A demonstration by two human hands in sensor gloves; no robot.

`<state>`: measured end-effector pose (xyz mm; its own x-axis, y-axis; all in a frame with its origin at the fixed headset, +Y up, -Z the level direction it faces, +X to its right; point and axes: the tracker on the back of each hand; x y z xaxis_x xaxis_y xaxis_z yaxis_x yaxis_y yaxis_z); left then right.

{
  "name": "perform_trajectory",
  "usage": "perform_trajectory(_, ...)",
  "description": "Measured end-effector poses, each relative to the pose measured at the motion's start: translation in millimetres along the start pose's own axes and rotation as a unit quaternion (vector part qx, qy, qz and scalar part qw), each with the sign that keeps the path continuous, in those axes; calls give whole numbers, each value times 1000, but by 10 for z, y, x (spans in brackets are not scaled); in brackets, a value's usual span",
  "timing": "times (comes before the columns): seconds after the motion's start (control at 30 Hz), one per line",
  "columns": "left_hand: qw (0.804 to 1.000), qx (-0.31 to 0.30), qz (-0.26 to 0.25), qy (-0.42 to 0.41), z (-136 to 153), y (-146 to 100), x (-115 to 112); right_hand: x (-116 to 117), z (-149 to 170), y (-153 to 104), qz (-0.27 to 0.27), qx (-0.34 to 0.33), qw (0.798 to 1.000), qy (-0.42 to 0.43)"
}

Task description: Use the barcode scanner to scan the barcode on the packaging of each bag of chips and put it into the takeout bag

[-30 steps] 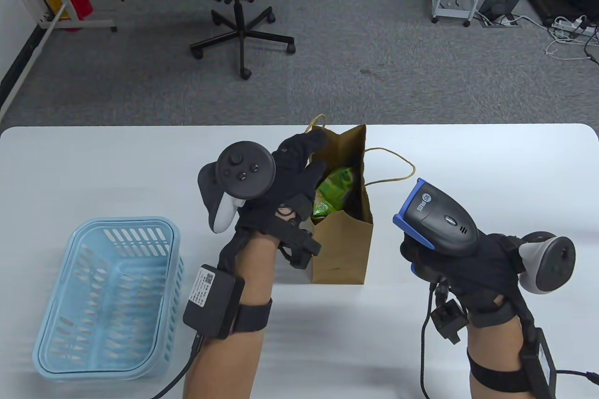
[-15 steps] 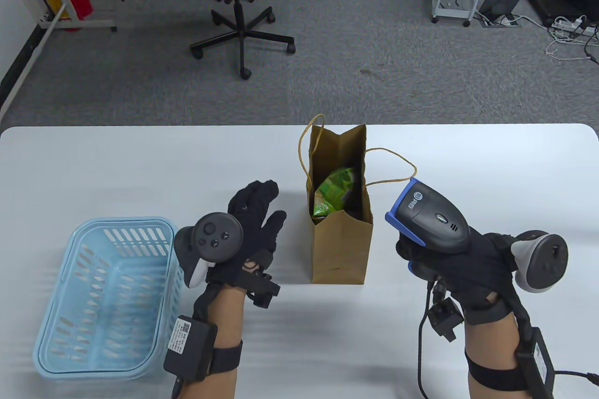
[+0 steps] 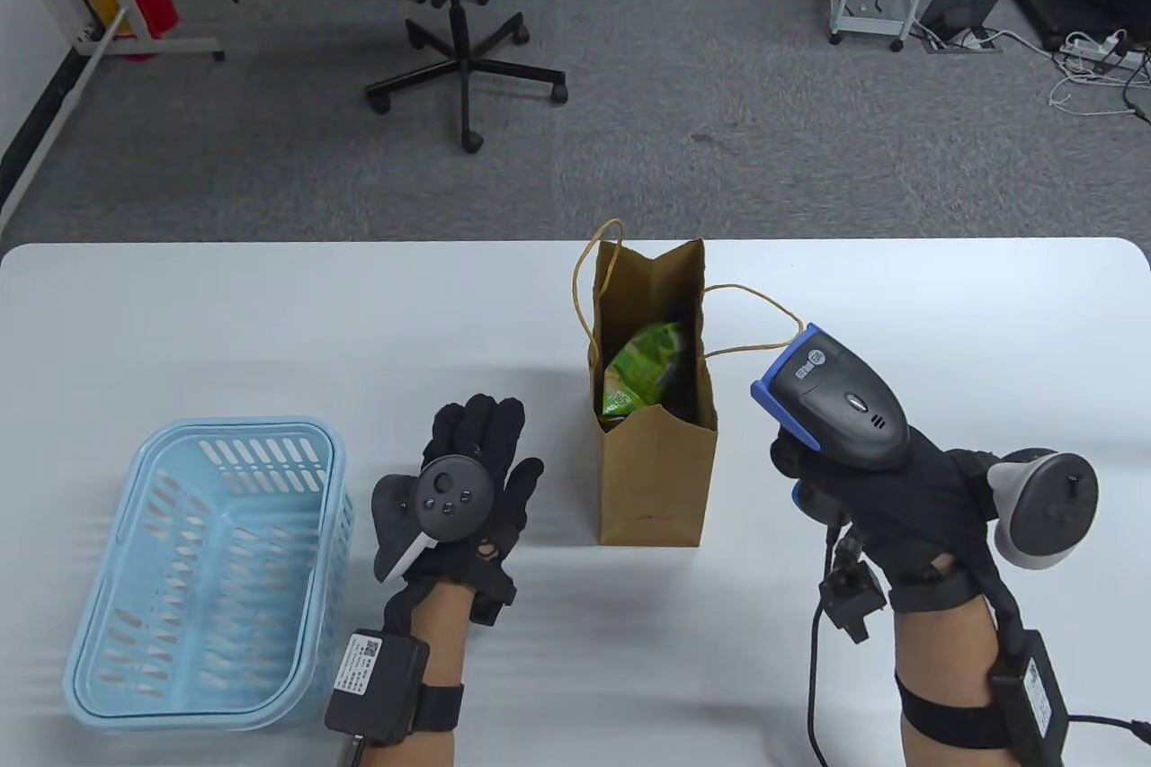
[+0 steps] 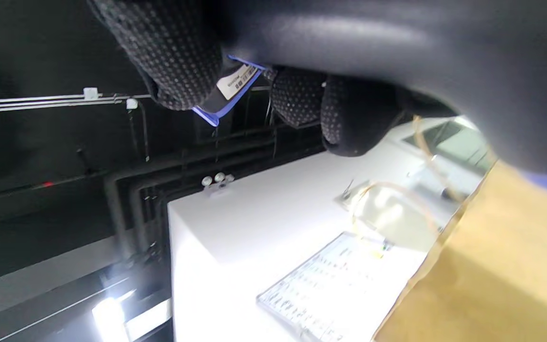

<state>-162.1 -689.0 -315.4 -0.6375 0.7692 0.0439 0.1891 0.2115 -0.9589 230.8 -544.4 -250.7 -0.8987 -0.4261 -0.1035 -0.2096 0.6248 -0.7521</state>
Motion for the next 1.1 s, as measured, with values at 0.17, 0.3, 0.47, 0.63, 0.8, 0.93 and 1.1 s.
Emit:
perform_trajectory(0.17, 999, 22, 1, 38, 104, 4, -32, -181, 128, -42, 73, 57, 990, -109)
perform_trajectory(0.3, 999, 41, 10, 30, 225, 11, -58, -325, 427, -75, 126, 144, 971, -144)
perform_trajectory(0.47, 998, 56, 14, 23, 319, 12, -43, -400, 931, -98, 109, 251, 945, -176)
perform_trajectory(0.63, 997, 71, 16, 20, 404, 18, -26, -209, 1427, -112, 39, 332, 914, -229)
perform_trajectory(0.8, 997, 77, 8, 6, 473, 26, -21, 111, 1831, -162, -75, 387, 881, -261)
perform_trajectory(0.93, 997, 81, 17, 6, 491, 29, -49, 276, 2094, -263, -124, 423, 834, -332)
perform_trajectory(1.1, 996, 84, 26, 0, 499, 37, -60, 378, 2312, -378, -180, 459, 793, -359)
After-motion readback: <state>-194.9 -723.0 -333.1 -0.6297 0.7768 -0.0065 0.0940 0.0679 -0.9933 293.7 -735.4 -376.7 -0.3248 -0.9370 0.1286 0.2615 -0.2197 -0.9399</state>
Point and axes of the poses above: the tracker on the back of each hand, its own z axis roughly to the little-finger side, its own y axis roughly from the wrist to the fingertips, x = y × z, and after that the axes turned 11 degrees about -y, right-handed
